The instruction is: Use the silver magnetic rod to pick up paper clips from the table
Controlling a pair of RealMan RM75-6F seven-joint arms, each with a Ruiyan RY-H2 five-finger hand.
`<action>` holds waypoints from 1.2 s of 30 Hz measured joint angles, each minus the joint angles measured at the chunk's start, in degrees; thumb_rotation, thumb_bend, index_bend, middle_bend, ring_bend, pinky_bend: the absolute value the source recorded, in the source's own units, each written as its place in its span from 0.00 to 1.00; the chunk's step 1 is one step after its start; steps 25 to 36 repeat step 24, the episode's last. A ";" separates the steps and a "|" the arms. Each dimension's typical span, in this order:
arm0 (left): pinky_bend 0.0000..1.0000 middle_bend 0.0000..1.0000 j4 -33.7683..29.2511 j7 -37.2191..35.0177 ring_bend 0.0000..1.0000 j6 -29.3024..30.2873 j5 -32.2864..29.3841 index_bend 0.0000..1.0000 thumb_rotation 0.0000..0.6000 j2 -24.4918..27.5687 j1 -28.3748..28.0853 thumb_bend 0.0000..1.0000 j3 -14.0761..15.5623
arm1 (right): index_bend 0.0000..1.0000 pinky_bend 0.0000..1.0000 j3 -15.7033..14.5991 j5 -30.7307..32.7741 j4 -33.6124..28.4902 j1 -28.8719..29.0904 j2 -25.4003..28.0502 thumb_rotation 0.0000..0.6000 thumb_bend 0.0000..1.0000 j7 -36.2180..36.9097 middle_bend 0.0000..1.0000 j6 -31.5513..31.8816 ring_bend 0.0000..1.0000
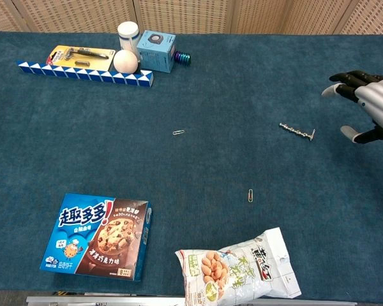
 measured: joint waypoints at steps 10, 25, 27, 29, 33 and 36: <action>0.46 0.41 0.81 -0.29 0.31 -0.61 1.33 0.50 1.00 -0.78 -0.78 0.03 0.16 | 0.22 0.16 -1.26 -3.70 -3.63 -8.51 3.86 1.00 0.33 2.68 0.10 12.21 0.00; 0.46 0.41 1.42 0.41 0.31 -5.20 1.50 0.50 1.00 -1.73 -3.72 0.03 0.34 | 0.22 0.16 -0.84 -3.91 -3.48 -15.37 6.14 1.00 0.33 9.00 0.10 17.14 0.00; 0.46 0.41 1.42 0.41 0.31 -5.20 1.50 0.50 1.00 -1.73 -3.72 0.03 0.34 | 0.22 0.16 -0.84 -3.91 -3.48 -15.37 6.14 1.00 0.33 9.00 0.10 17.14 0.00; 0.46 0.41 1.42 0.41 0.31 -5.20 1.50 0.50 1.00 -1.73 -3.72 0.03 0.34 | 0.22 0.16 -0.84 -3.91 -3.48 -15.37 6.14 1.00 0.33 9.00 0.10 17.14 0.00; 0.46 0.41 1.42 0.41 0.31 -5.20 1.50 0.50 1.00 -1.73 -3.72 0.03 0.34 | 0.22 0.16 -0.84 -3.91 -3.48 -15.37 6.14 1.00 0.33 9.00 0.10 17.14 0.00; 0.46 0.41 1.42 0.41 0.31 -5.20 1.50 0.50 1.00 -1.73 -3.72 0.03 0.34 | 0.22 0.16 -0.84 -3.91 -3.48 -15.37 6.14 1.00 0.33 9.00 0.10 17.14 0.00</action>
